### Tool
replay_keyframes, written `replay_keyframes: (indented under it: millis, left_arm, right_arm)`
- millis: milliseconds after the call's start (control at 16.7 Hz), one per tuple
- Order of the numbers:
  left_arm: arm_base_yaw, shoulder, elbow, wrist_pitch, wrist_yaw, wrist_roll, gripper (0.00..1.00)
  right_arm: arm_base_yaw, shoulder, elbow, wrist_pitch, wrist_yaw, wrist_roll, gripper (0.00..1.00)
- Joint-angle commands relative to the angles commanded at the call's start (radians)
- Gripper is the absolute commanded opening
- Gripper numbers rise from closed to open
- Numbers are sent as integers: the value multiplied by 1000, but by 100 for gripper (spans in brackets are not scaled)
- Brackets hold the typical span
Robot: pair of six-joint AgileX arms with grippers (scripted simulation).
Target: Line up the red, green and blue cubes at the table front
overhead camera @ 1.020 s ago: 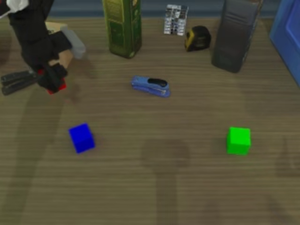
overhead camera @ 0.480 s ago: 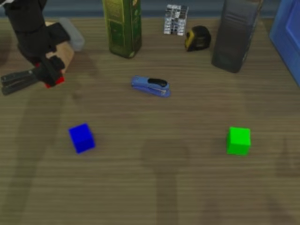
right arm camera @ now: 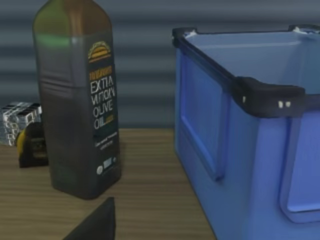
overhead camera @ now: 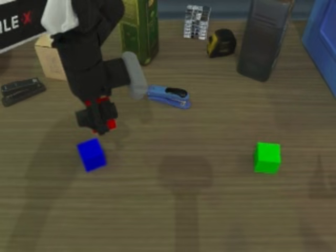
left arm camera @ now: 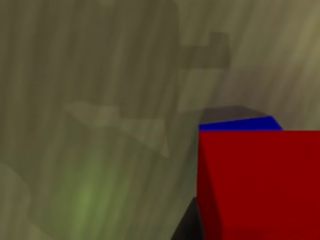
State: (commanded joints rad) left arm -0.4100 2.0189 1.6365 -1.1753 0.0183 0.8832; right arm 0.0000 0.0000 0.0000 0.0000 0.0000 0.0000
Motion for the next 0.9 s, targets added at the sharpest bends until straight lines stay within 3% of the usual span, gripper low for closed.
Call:
replay_keyframes:
  millis: [240, 420, 900]
  left_arm:
    - [-183, -197, -285, 62, 1, -3, 0]
    - [-274, -296, -398, 93, 0, -4, 0]
    - [-288, -307, -429, 115, -1, -7, 0]
  right_arm:
    - [0, 0, 0, 0, 0, 0, 100]
    - [0, 0, 0, 0, 0, 0, 100]
    - [0, 0, 0, 0, 0, 0, 100]
